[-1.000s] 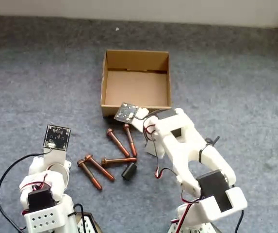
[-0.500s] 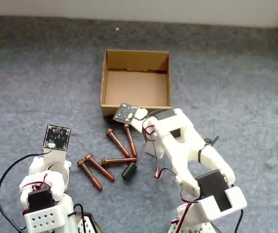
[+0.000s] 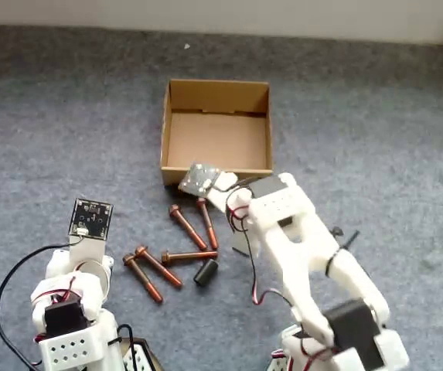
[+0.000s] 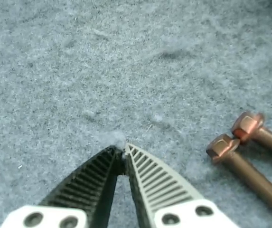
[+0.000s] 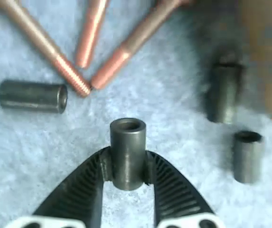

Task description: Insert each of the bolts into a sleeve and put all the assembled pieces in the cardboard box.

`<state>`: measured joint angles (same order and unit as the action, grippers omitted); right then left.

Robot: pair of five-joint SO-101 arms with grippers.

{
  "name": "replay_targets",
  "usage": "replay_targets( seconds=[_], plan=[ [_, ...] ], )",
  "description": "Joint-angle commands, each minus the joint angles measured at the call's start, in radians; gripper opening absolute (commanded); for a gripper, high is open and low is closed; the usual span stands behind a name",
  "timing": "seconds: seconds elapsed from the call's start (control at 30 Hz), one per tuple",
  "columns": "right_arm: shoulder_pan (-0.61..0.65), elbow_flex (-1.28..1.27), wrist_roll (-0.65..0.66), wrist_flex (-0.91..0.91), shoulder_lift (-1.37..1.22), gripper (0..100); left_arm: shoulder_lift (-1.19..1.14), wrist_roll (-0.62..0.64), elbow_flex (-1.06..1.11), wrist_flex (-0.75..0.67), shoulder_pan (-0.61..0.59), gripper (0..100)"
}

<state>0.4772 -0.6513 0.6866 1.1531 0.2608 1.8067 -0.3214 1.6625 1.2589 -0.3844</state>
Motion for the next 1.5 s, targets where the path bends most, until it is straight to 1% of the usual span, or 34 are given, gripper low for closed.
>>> replay_targets(
  seconds=[0.0, 0.1, 0.17, 0.33, 0.43, 0.5, 0.57, 0.7, 0.77, 0.83, 0.9, 1.03, 1.13, 1.23, 1.33, 1.47],
  plan=[
    [0.005, -0.031, -0.129, 0.027, 0.217, 0.5, 0.002, -0.011, -0.013, 0.005, -0.013, 2],
    [-0.001, -0.081, -0.230, 0.025, 0.357, 0.5, 0.002, -0.011, -0.013, 0.014, -0.012, 2],
    [-0.028, -0.119, -0.285, 0.025, 0.432, 0.5, 0.002, -0.011, -0.015, 0.014, -0.010, 2],
    [-0.150, -0.222, -0.397, 0.019, 0.570, 0.5, 0.002, -0.012, -0.039, 0.011, -0.008, 2],
    [-0.219, -0.278, -0.448, 0.018, 0.613, 0.5, 0.002, -0.011, -0.058, 0.011, -0.005, 7],
    [-0.265, -0.305, -0.480, 0.016, 0.634, 0.5, -0.005, -0.011, -0.082, 0.017, 0.019, 11],
    [-0.306, -0.334, -0.514, -0.018, 0.647, 0.5, -0.007, -0.011, -0.119, 0.025, 0.035, 11],
    [-0.384, -0.415, -0.569, -0.142, 0.654, 0.5, -0.008, -0.011, -0.236, 0.054, 0.042, 7],
    [-0.409, -0.446, -0.591, -0.189, 0.654, 0.5, -0.021, -0.032, -0.309, 0.072, 0.042, 7],
    [-0.421, -0.466, -0.609, -0.220, 0.654, 0.5, -0.084, -0.057, -0.400, 0.095, 0.062, 7],
    [-0.421, -0.473, -0.624, -0.240, 0.654, 0.5, -0.203, -0.057, -0.515, 0.132, 0.093, 7],
    [-0.427, -0.473, -0.631, -0.243, 0.648, 0.5, -0.561, -0.052, -0.756, 0.249, 0.219, 7],
    [-0.438, -0.473, -0.631, -0.243, 0.648, 0.5, -0.839, 0.025, -0.901, 0.318, 0.325, 9],
    [-0.438, -0.473, -0.631, -0.243, 0.648, 0.5, -1.066, 0.161, -0.997, 0.328, 0.424, 15],
    [-0.438, -0.473, -0.631, -0.245, 0.647, 0.5, -1.221, 0.301, -1.050, 0.290, 0.518, 20],
    [-0.438, -0.475, -0.631, -0.245, 0.647, 0.5, -1.340, 0.470, -1.067, 0.196, 0.627, 21]
  ],
)
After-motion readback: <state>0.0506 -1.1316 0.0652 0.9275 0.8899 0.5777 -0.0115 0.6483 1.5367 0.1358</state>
